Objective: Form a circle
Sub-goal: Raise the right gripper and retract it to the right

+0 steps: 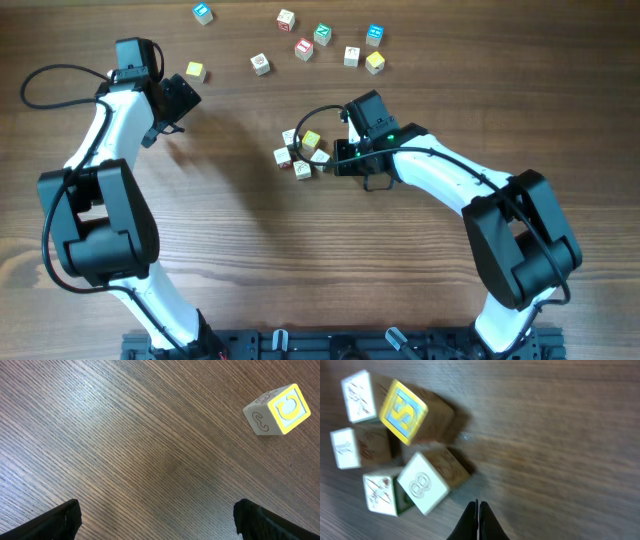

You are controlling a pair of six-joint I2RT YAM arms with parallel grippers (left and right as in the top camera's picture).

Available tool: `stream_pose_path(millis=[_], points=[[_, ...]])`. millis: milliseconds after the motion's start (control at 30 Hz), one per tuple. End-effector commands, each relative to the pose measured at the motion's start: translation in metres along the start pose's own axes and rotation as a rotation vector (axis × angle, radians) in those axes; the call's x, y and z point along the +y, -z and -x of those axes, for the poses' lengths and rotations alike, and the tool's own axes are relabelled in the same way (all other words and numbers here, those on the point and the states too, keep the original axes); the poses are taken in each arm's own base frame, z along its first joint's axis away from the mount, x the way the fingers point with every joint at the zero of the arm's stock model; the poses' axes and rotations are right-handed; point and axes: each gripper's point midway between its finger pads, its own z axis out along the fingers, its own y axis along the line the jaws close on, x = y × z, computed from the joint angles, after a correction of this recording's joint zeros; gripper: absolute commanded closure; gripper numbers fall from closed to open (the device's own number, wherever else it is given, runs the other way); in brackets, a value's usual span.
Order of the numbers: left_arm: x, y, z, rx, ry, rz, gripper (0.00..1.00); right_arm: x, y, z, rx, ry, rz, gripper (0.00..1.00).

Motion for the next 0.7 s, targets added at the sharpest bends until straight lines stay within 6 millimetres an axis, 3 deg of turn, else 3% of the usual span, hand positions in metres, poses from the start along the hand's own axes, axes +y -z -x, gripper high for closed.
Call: stream_pose_path(millis=[0, 267, 500, 667], points=[[-0.004, 0.008, 0.008, -0.023, -0.004, -0.016, 0.00, 0.002, -0.009, -0.006, 0.023, -0.020, 0.028, 0.96], [-0.004, 0.008, 0.008, -0.023, -0.004, -0.016, 0.00, 0.002, -0.009, -0.006, 0.022, -0.020, 0.029, 0.96], [-0.004, 0.008, 0.008, -0.023, -0.004, -0.016, 0.00, 0.011, -0.012, -0.024, 0.071, -0.003, 0.021, 0.96], [-0.004, 0.008, 0.008, -0.023, -0.004, -0.016, 0.00, 0.013, -0.013, -0.018, 0.039, 0.011, 0.008, 0.96]])
